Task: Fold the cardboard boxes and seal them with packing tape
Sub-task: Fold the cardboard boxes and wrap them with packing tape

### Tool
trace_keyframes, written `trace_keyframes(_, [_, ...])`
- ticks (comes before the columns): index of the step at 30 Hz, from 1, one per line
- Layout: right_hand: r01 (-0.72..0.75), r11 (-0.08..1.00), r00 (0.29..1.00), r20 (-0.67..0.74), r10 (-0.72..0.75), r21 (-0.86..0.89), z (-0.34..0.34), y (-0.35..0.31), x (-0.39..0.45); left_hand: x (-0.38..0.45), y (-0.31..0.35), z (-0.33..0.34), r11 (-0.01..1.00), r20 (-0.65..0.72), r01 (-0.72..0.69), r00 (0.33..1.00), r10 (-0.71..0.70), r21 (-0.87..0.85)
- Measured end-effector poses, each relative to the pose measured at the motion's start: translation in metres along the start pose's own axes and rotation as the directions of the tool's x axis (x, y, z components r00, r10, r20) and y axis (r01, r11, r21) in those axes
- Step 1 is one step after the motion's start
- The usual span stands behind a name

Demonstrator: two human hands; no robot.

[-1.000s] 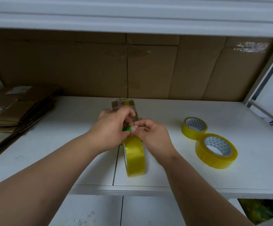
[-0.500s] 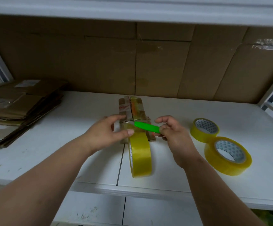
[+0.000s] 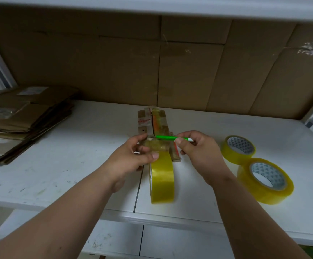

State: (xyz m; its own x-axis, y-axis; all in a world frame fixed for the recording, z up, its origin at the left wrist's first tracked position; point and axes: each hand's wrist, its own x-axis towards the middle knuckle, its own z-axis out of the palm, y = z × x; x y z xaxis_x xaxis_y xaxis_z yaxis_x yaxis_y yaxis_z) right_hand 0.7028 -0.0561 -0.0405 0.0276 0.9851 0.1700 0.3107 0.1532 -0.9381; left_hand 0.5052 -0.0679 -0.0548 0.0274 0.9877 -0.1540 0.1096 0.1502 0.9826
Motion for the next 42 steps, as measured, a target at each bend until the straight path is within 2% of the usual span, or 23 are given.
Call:
trace_keyframes(9, [0.099, 0.944, 0.995, 0.043, -0.091, -0.316, 0.009, 0.006, 0.006, -0.008, -0.01, 0.009, 0.969, -0.075, 0.046, 0.995, -0.066, -0.241])
trace_keyframes(16, [0.229, 0.832, 0.973, 0.098, -0.209, -0.505, 0.011, -0.002, 0.005, -0.013, -0.014, 0.012, 0.969, -0.018, 0.071, 0.997, -0.078, -0.238])
trace_keyframes(25, [0.222, 0.847, 0.975, 0.092, -0.203, -0.483, 0.006, -0.009, 0.008, -0.013, -0.012, 0.014, 0.971, -0.017, 0.114, 0.993, -0.12, -0.208])
trace_keyframes(33, [0.342, 0.716, 0.937, 0.159, -0.312, -0.609, 0.008, -0.016, 0.006, -0.011, -0.012, 0.017, 0.983, -0.039, 0.086, 0.995, -0.094, -0.162])
trace_keyframes(42, [0.397, 0.57, 0.915, 0.26, -0.309, -0.719, 0.017, -0.014, 0.015, -0.01, -0.013, 0.016, 0.989, -0.053, 0.026, 0.998, -0.034, -0.146])
